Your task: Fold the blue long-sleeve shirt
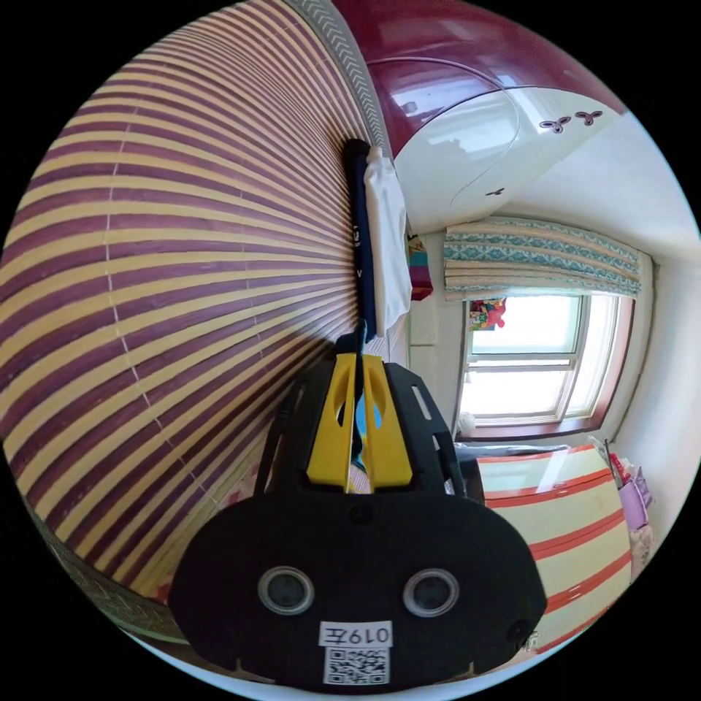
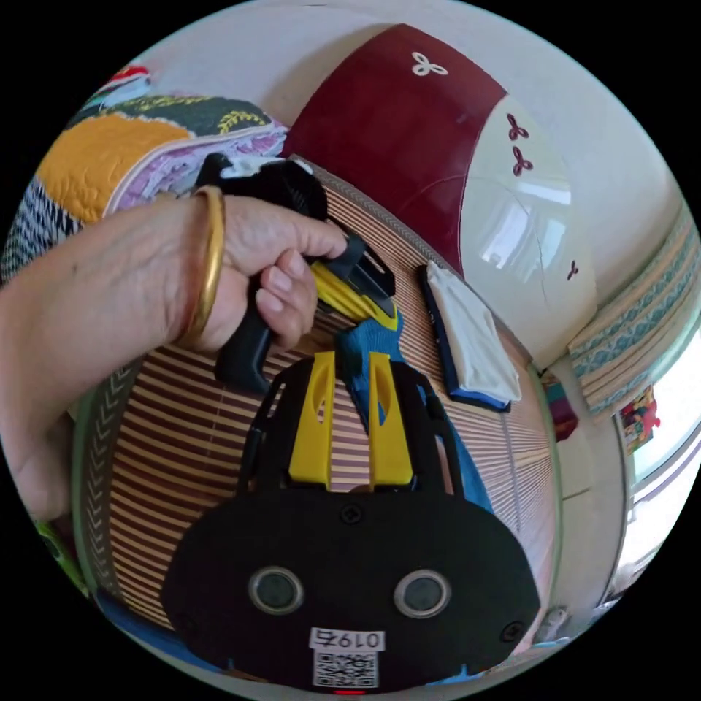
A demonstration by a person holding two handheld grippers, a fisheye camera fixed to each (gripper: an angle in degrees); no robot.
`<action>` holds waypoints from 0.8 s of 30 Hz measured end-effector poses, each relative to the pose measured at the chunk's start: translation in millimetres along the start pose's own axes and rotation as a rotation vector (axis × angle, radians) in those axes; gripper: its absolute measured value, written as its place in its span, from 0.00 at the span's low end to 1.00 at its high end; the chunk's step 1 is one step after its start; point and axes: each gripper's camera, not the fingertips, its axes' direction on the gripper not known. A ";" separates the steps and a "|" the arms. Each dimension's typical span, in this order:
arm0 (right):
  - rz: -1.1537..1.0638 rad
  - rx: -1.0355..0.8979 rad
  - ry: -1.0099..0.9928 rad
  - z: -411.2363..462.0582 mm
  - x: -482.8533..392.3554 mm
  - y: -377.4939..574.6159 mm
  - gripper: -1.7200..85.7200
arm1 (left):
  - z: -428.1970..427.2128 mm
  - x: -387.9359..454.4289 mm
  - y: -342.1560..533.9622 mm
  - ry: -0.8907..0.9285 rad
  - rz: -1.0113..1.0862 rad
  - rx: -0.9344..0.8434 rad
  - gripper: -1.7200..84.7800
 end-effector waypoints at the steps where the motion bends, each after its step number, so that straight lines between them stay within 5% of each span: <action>1: -0.045 0.000 0.041 0.2 -14.7 2.5 0.11 | 6.7 -0.8 2.5 0.018 -0.001 -0.014 0.04; 9: -0.189 -0.002 0.361 7.9 -99.3 29.7 0.06 | 46.9 0.6 29.7 0.016 0.022 -0.019 0.04; 15: 0.121 0.002 0.284 -8.6 -101.8 56.7 0.04 | 84.7 12.3 57.2 0.044 0.106 -0.044 0.04; 18: 0.366 0.020 0.205 -25.7 -84.6 81.0 0.03 | 111.6 29.2 77.5 0.198 0.177 -0.086 0.04; 24: 0.642 0.179 0.175 -80.1 -54.8 141.8 0.03 | 175.7 104.2 107.0 0.223 0.391 -0.303 0.04</action>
